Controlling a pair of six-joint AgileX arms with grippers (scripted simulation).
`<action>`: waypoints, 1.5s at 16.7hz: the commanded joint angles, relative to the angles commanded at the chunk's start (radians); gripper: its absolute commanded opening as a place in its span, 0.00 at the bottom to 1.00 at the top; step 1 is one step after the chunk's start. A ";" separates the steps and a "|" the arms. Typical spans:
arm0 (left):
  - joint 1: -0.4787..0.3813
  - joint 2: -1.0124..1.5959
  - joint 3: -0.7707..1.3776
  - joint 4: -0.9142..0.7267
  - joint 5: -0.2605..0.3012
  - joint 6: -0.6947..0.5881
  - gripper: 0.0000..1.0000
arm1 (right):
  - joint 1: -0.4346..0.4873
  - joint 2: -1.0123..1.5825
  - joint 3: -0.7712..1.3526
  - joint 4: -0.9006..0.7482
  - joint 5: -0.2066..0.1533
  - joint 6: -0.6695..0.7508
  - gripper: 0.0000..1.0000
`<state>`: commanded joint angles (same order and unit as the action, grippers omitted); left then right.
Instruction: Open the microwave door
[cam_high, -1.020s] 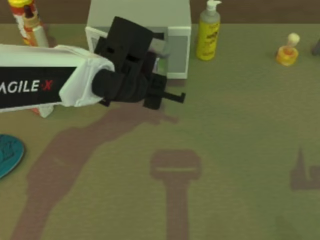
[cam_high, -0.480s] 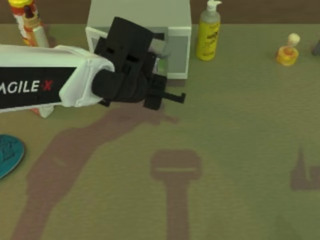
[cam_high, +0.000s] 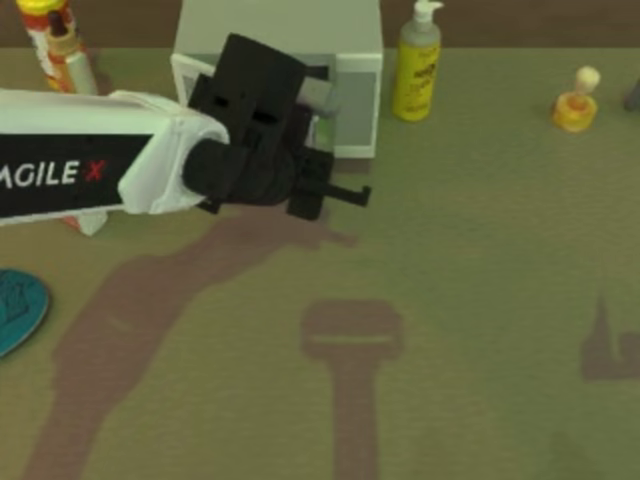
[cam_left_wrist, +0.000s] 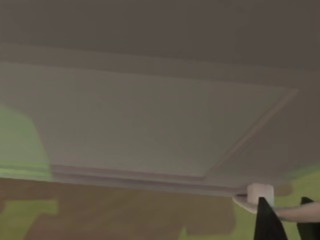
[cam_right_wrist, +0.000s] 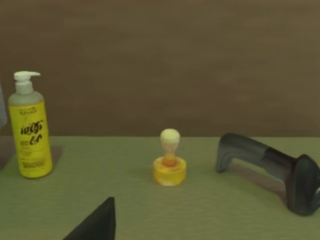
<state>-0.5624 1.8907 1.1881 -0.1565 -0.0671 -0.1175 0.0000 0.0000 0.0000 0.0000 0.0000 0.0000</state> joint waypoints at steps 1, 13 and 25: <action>0.000 0.000 0.000 0.000 0.000 0.000 0.00 | 0.000 0.000 0.000 0.000 0.000 0.000 1.00; 0.014 -0.022 -0.030 0.010 0.036 0.041 0.00 | 0.000 0.000 0.000 0.000 0.000 0.000 1.00; 0.014 -0.022 -0.030 0.010 0.036 0.041 0.00 | 0.000 0.000 0.000 0.000 0.000 0.000 1.00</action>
<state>-0.5480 1.8688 1.1580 -0.1464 -0.0315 -0.0760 0.0000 0.0000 0.0000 0.0000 0.0000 0.0000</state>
